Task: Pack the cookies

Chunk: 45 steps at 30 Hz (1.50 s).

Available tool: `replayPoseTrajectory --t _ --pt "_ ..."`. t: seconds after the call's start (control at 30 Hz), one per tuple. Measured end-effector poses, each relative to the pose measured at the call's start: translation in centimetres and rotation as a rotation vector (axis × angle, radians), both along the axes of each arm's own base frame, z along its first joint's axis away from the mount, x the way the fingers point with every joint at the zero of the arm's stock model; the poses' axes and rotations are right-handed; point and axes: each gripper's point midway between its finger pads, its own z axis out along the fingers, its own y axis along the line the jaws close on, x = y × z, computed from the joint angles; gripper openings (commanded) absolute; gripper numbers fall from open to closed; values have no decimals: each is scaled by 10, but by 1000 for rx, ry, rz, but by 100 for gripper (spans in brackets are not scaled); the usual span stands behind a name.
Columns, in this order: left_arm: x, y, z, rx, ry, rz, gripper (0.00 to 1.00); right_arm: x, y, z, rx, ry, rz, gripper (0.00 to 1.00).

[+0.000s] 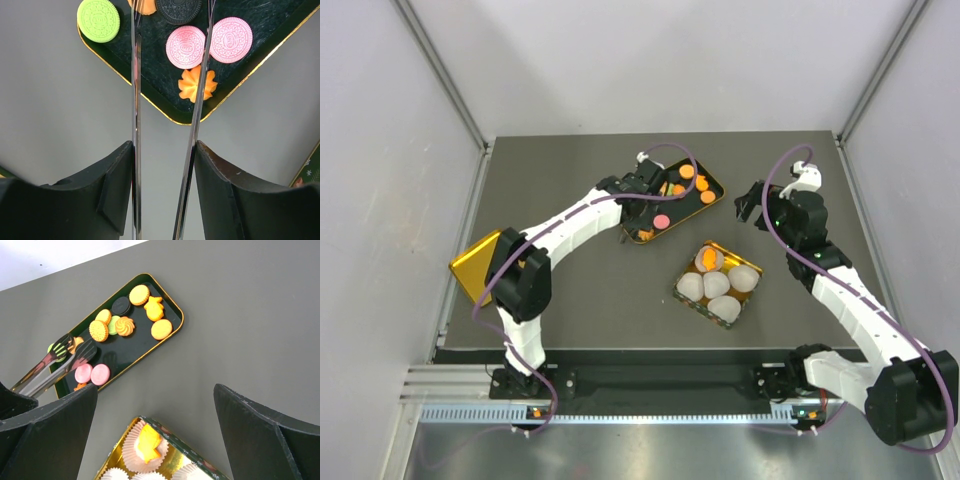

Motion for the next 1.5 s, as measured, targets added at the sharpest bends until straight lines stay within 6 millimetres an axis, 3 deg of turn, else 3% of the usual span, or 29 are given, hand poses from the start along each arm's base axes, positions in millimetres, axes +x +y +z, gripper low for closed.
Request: replayPoseTrajectory --t 0.9,1.27,1.5 --pt "-4 -3 0 90 -45 -15 52 0 0 0 0 0 0 100" --pt "-5 -4 -11 141 -35 -26 51 0 0 0 0 0 0 100" --pt "-5 -7 -6 147 -50 -31 51 0 0 0 0 0 0 100"
